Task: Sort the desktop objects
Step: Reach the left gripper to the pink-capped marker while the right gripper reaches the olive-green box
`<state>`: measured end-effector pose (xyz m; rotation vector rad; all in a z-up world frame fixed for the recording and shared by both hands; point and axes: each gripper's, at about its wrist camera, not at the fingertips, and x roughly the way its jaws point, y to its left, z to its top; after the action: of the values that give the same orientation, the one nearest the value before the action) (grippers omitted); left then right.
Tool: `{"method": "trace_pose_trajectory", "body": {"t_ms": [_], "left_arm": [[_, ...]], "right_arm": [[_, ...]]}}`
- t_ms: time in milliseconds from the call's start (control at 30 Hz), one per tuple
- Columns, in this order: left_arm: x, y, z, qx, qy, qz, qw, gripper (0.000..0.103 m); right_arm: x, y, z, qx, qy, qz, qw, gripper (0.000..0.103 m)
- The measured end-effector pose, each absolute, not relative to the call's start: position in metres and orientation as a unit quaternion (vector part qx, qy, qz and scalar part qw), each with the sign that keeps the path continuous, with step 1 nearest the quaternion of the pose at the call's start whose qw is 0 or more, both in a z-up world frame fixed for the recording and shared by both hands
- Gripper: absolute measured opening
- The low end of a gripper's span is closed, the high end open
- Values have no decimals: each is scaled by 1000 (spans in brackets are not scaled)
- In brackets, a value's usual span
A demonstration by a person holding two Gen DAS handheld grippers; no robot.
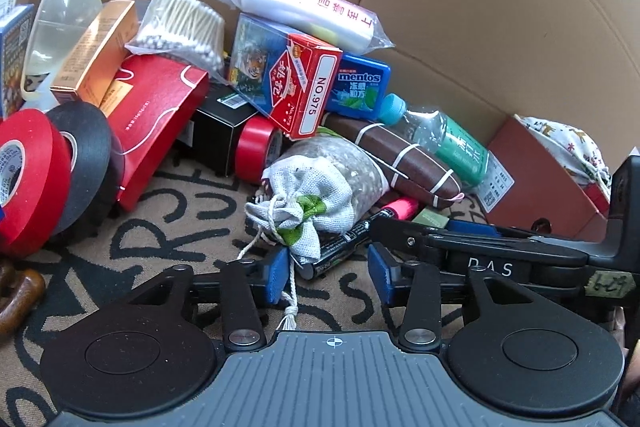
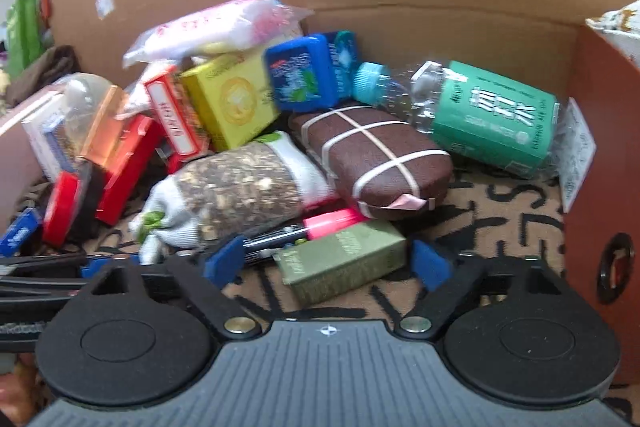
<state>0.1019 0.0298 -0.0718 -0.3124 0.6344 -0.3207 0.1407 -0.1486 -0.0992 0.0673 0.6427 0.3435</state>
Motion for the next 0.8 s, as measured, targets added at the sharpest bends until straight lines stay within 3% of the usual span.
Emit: {"method": "trace_pose_trajectory", "body": {"t_ms": [33, 100, 133, 200, 333, 567, 600, 700, 733, 800], "left_arm": [[102, 30, -72, -152, 310, -153, 926, 47], [101, 30, -72, -151, 312, -151, 926, 41], [101, 30, -71, -147, 313, -151, 926, 29], [96, 28, -70, -137, 316, -155, 926, 19], [80, 22, -69, -127, 323, -167, 923, 16], [51, 12, -65, -105, 328, -163, 924, 18], [48, 12, -65, -107, 331, -168, 922, 23], [37, 9, -64, -107, 336, -175, 919, 26], [33, 8, -63, -104, 335, -174, 920, 35], [27, 7, -61, -100, 334, -172, 921, 38]], "right_arm": [[139, -148, -98, 36, 316, 176, 932, 71], [135, -145, -96, 31, 325, 186, 927, 71], [131, -143, -95, 24, 325, 185, 927, 71], [124, -139, -94, 12, 326, 182, 928, 70], [106, -144, -92, 11, 334, 179, 925, 70], [63, -154, -89, 12, 343, 192, 919, 71], [56, -154, -88, 9, 342, 195, 919, 71], [44, -157, -87, 11, 343, 194, 919, 71], [41, -159, -87, 13, 343, 193, 919, 72], [37, -163, -87, 14, 342, 185, 921, 74]]}}
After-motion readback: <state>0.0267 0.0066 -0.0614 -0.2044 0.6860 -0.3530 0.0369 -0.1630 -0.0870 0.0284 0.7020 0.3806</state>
